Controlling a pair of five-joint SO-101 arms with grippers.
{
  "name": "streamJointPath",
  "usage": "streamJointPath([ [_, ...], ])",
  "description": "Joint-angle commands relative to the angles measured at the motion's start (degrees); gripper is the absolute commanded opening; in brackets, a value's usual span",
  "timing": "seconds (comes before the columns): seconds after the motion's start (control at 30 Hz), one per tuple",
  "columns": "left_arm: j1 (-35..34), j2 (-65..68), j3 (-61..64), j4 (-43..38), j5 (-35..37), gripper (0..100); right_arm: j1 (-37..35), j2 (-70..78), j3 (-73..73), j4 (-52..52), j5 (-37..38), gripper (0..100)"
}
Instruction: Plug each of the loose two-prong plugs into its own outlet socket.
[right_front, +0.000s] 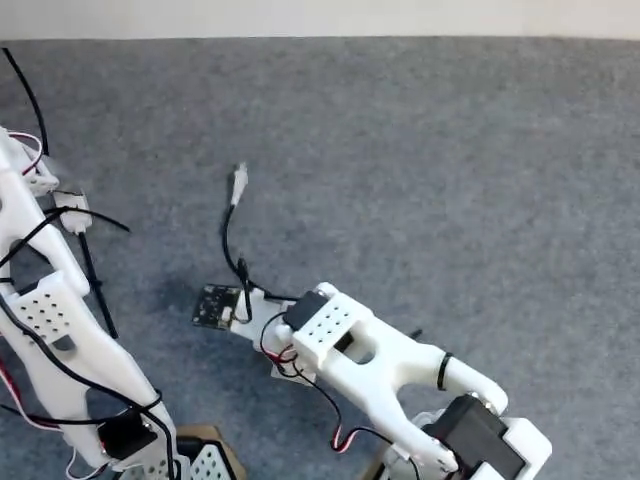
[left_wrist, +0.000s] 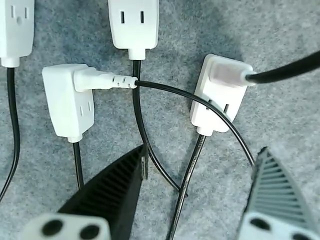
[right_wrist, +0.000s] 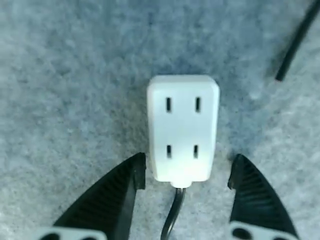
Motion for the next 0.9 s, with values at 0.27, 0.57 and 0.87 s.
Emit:
streamJointPath([
  [0.27, 13.85, -0.92, -1.89, 0.53, 7.21, 33, 31.43, -25.19, -3.56, -6.90, -19.78, 25.2],
  [0.57, 30.81, -0.48, -1.71, 0.00, 10.73, 33, 45.41, -58.15, 35.38, -14.73, -19.25, 25.2],
  [0.87, 42.24, 8.31, -1.98, -0.26, 13.19, 33, 44.53, -73.98, 44.35, -11.21, -16.44, 25.2],
])
